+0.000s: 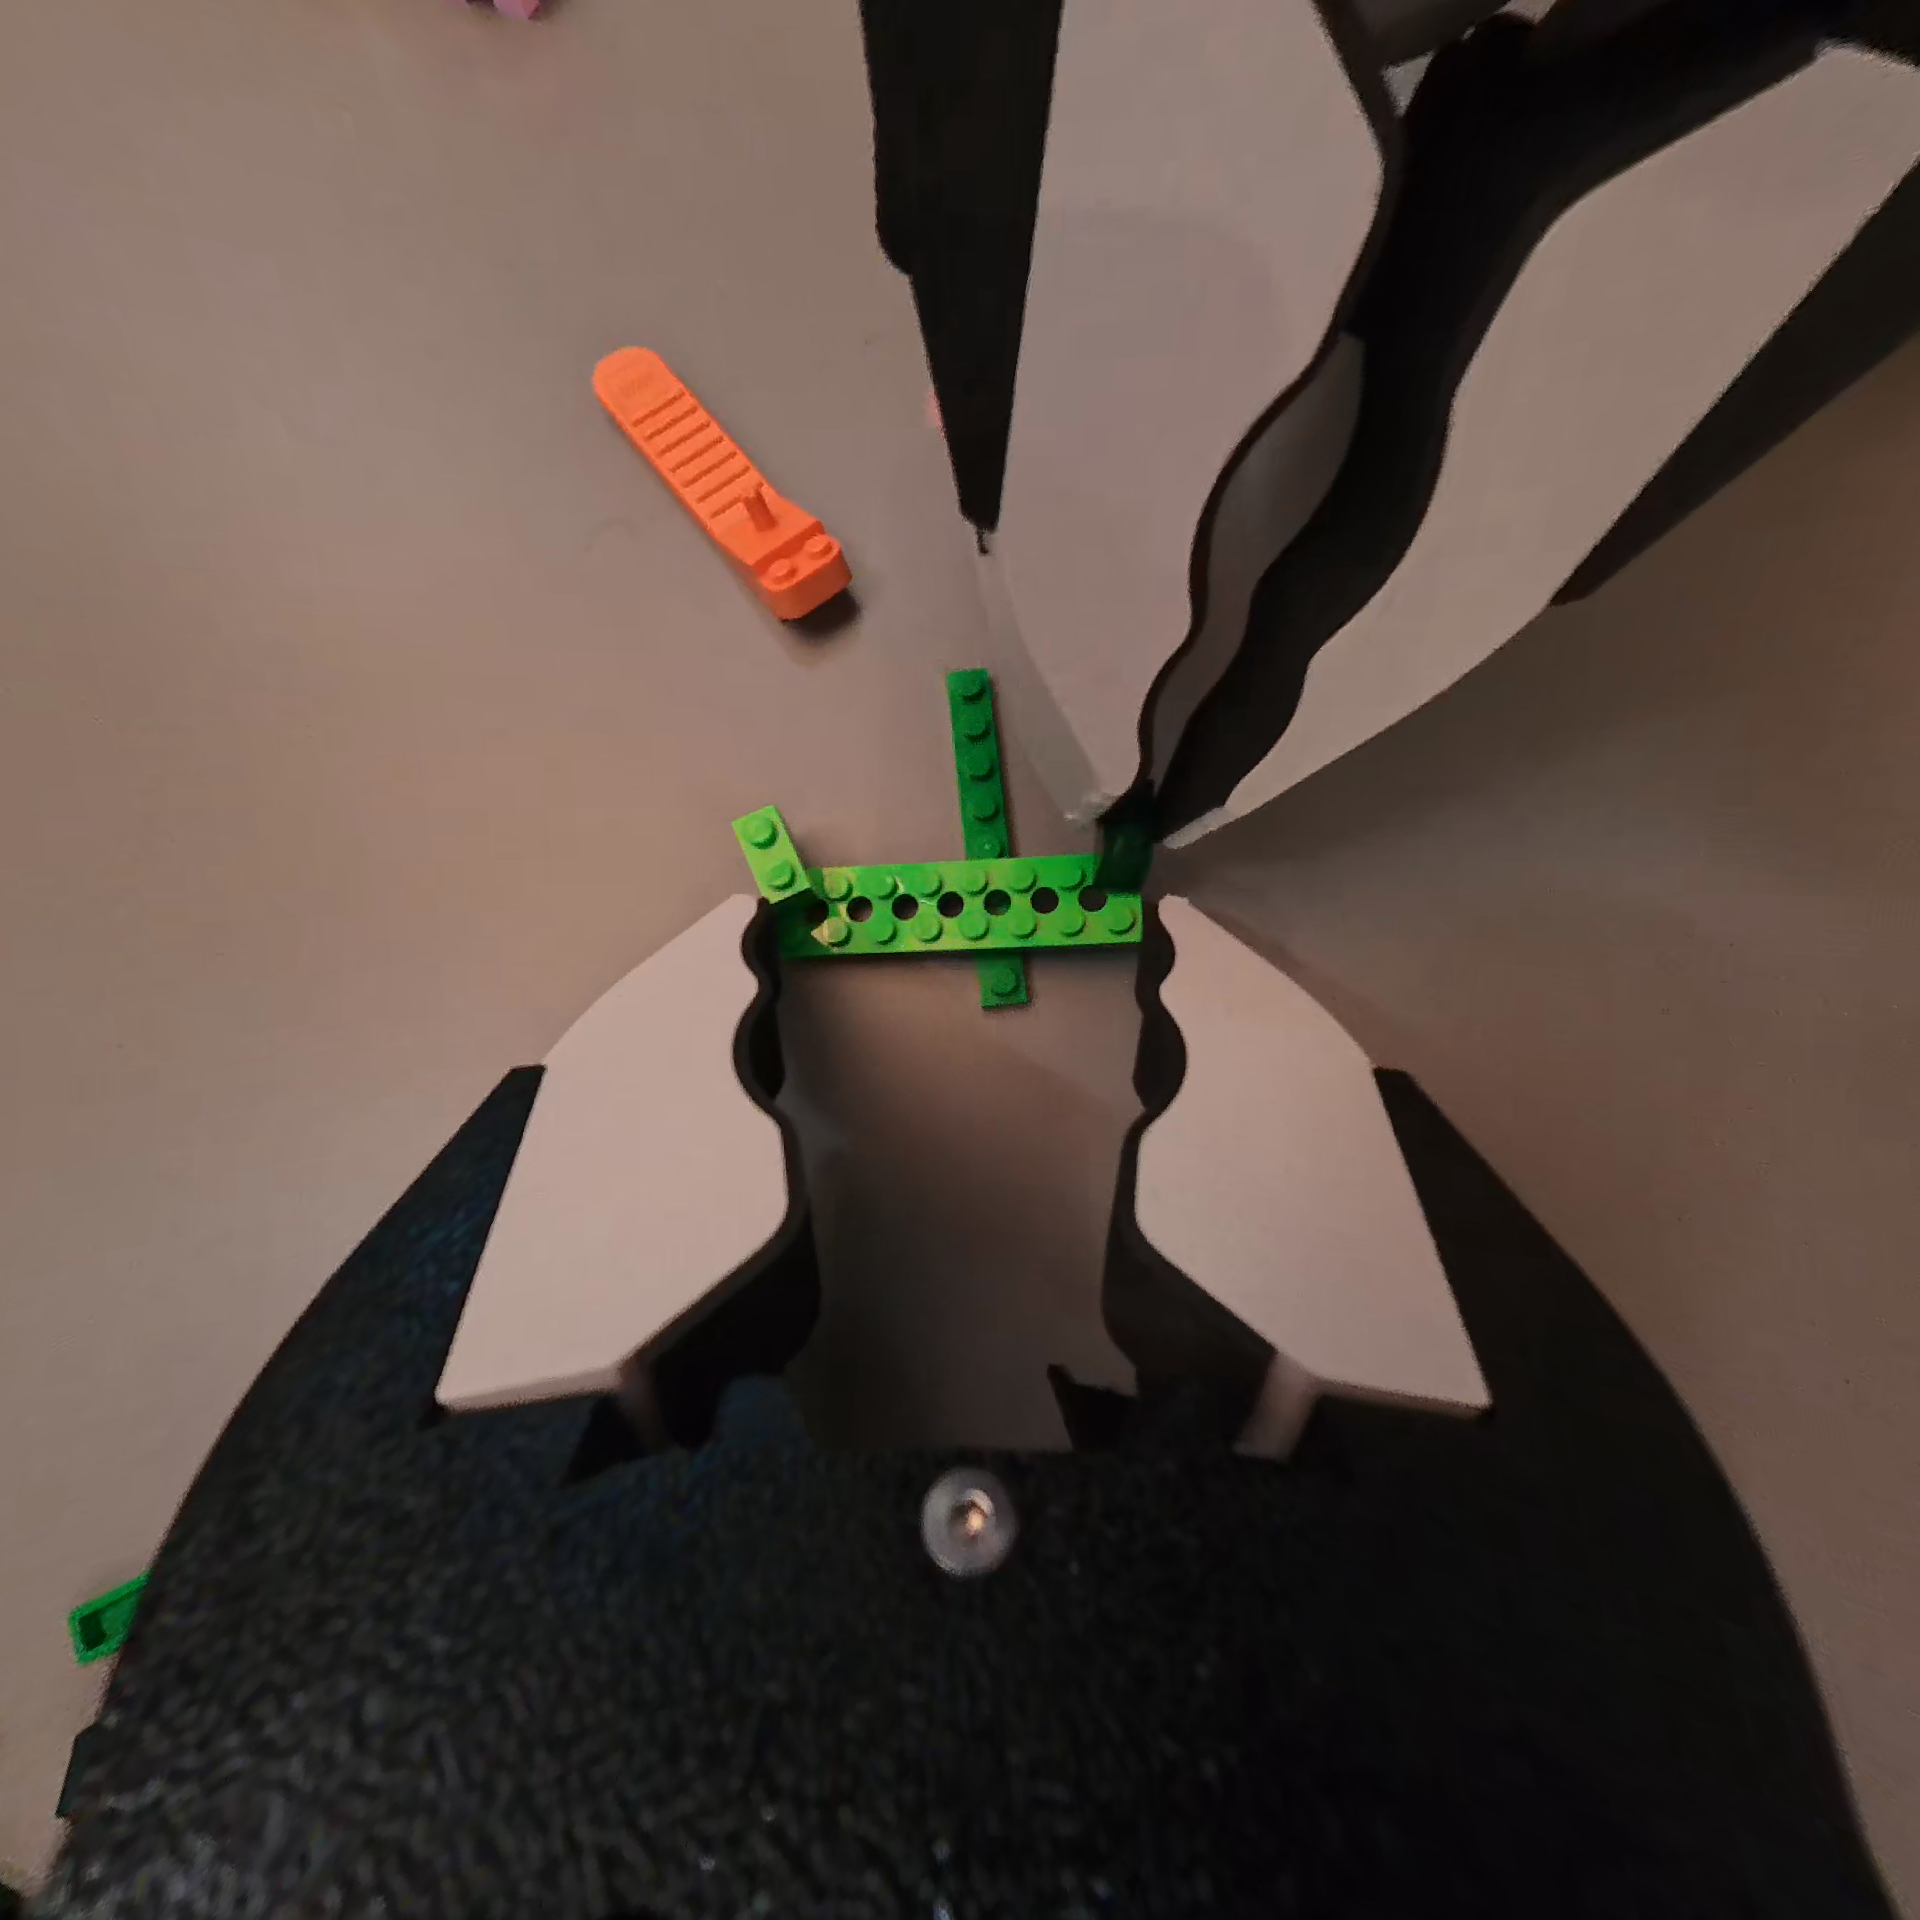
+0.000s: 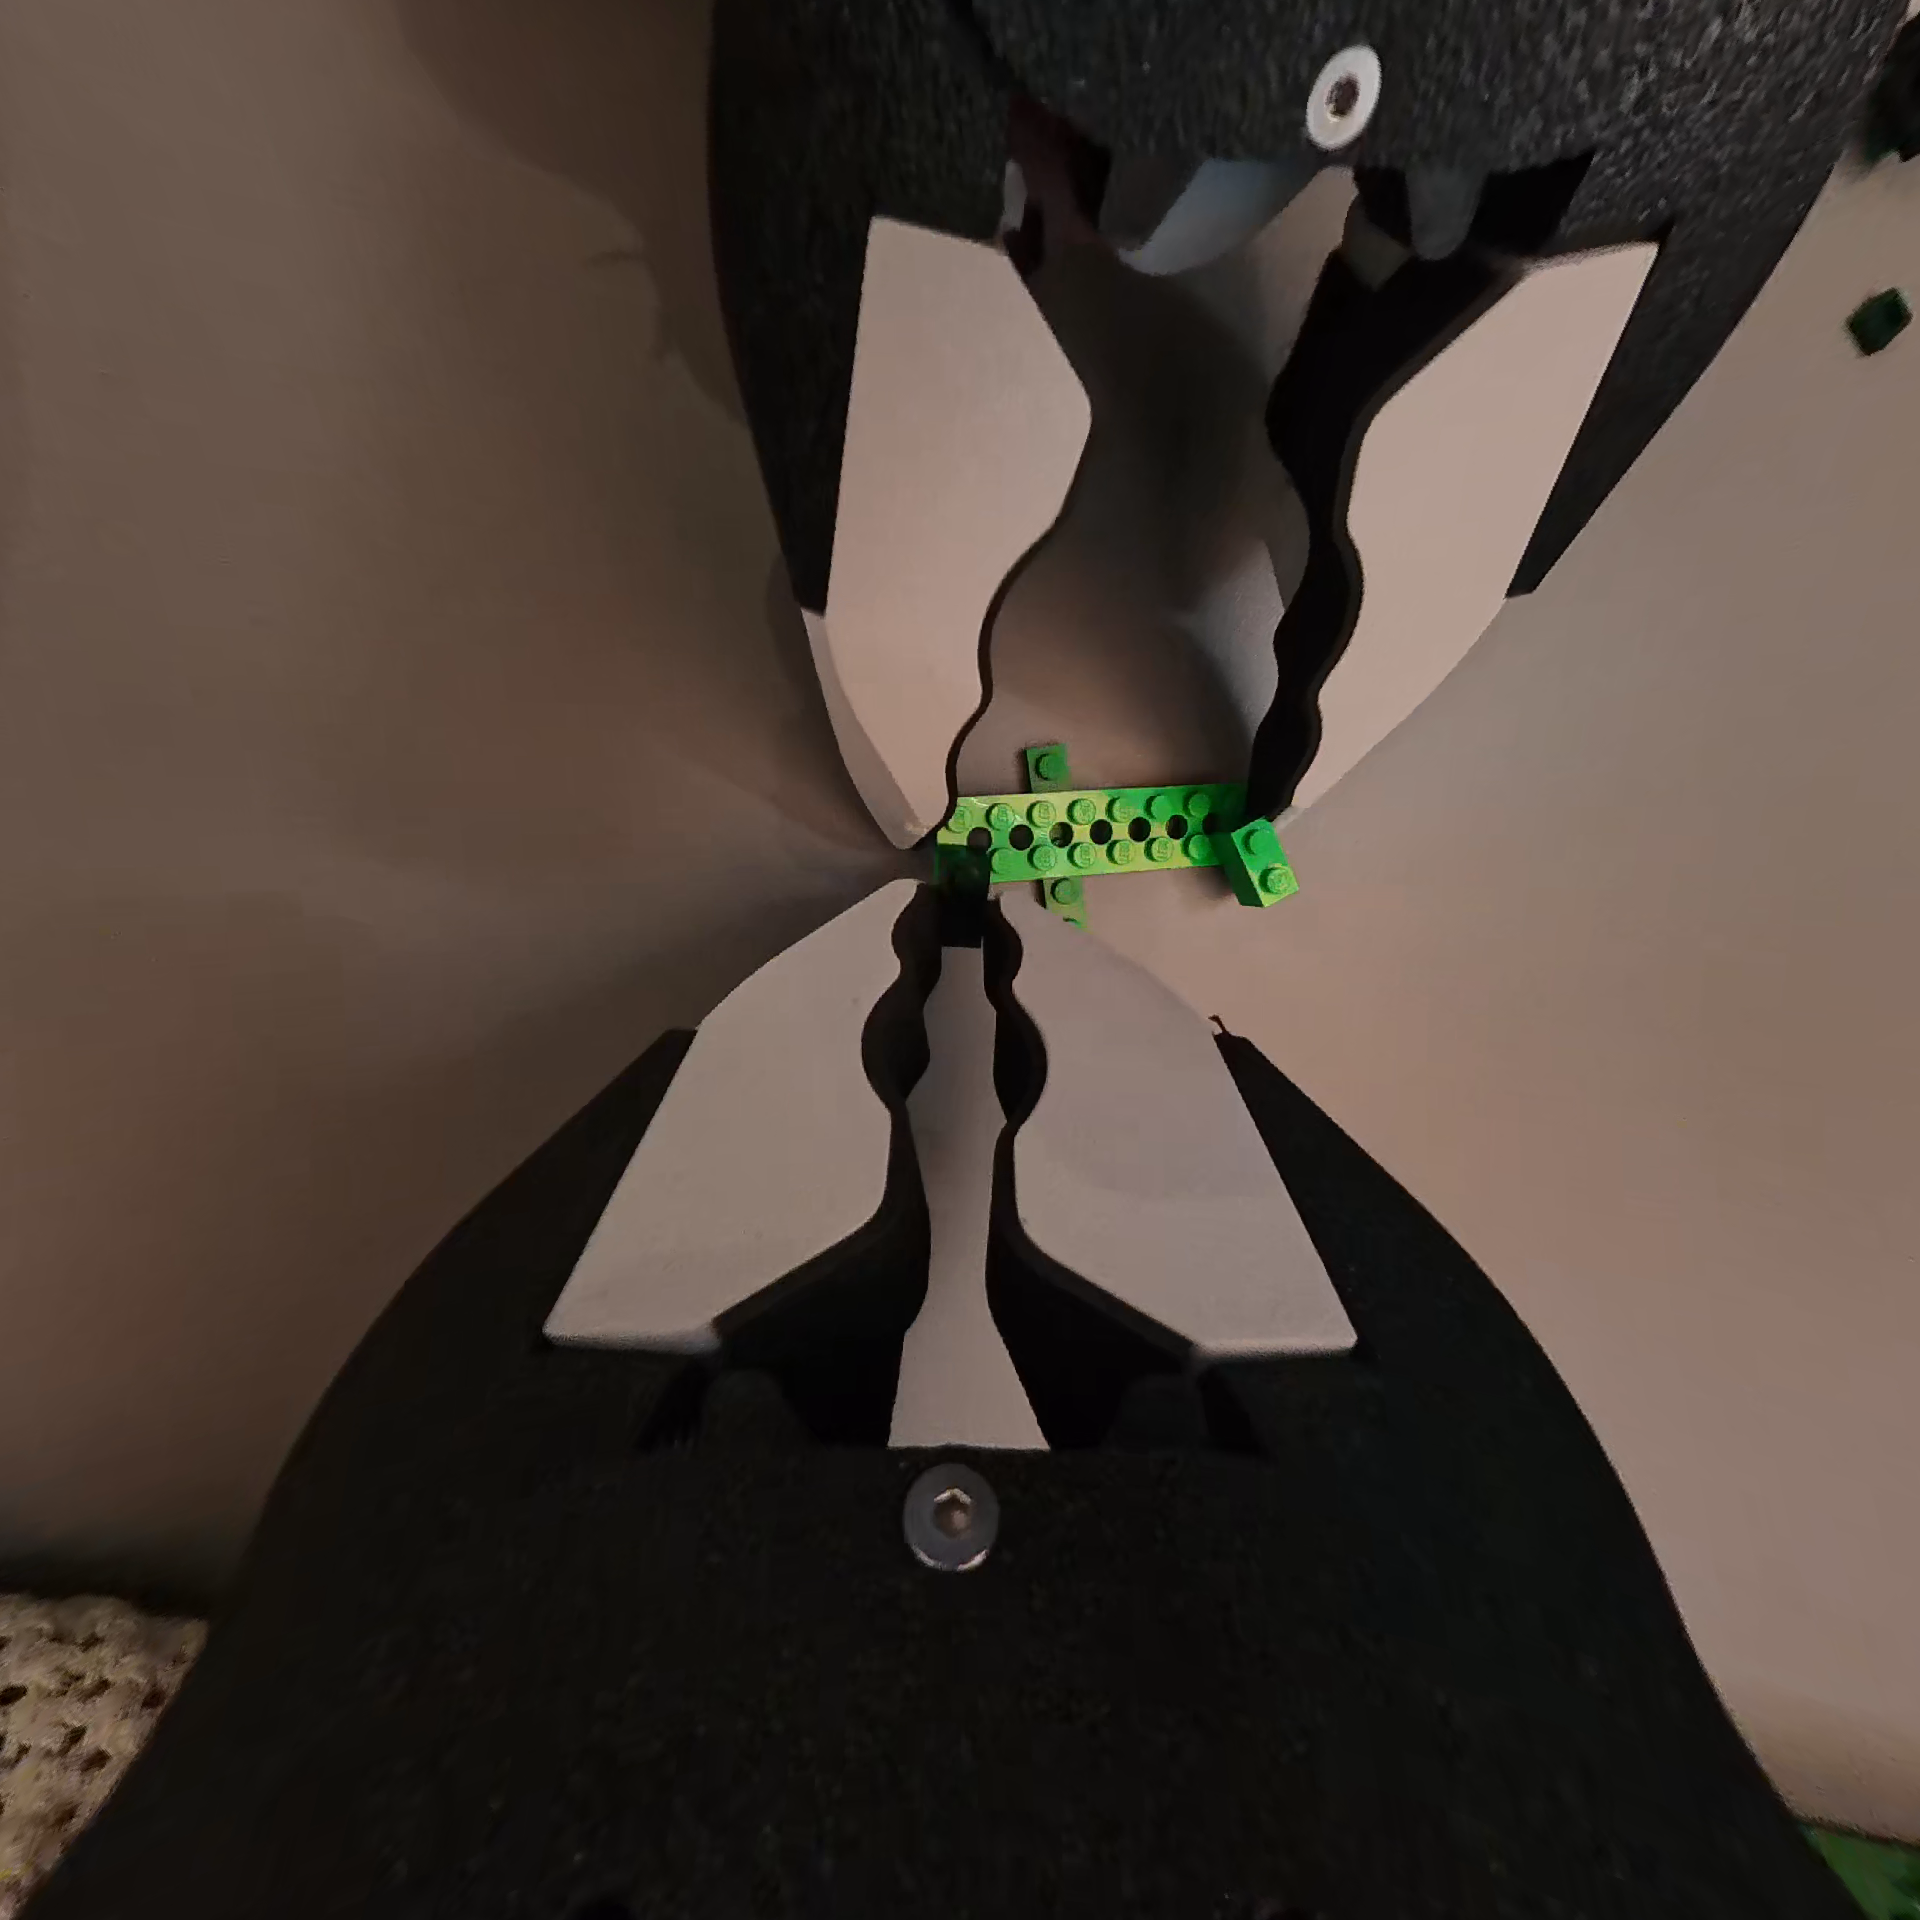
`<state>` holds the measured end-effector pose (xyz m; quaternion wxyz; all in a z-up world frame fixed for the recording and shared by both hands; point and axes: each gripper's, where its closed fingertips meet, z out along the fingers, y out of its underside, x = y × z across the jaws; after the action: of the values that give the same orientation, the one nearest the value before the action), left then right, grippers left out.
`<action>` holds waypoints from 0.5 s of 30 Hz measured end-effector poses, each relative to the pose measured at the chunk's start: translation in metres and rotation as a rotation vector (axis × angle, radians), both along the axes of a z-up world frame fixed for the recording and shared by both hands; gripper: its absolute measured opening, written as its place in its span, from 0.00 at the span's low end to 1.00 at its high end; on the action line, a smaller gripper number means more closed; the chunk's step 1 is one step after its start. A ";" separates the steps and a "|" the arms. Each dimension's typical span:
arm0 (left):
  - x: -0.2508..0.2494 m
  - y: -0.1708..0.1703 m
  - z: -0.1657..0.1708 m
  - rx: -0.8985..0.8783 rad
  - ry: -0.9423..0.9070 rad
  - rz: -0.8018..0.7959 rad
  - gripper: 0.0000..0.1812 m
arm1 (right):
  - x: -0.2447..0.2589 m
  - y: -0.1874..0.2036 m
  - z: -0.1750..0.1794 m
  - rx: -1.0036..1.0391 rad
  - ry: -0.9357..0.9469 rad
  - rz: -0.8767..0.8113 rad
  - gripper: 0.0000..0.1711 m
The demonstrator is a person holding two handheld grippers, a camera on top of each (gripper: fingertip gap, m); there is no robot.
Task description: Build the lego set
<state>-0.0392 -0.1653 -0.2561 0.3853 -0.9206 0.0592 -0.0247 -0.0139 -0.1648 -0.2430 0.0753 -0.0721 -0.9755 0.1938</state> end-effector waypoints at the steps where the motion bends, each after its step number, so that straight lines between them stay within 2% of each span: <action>1: 0.000 0.000 0.000 0.001 0.000 0.000 0.36 | 0.000 0.000 0.000 0.008 -0.003 -0.005 0.04; 15: -0.001 0.000 0.001 0.016 0.007 0.000 0.37 | 0.000 0.000 -0.003 0.077 -0.008 -0.042 0.04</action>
<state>-0.0397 -0.1657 -0.2554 0.3924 -0.9176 0.0606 -0.0208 -0.0141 -0.1650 -0.2458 0.0782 -0.0906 -0.9808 0.1541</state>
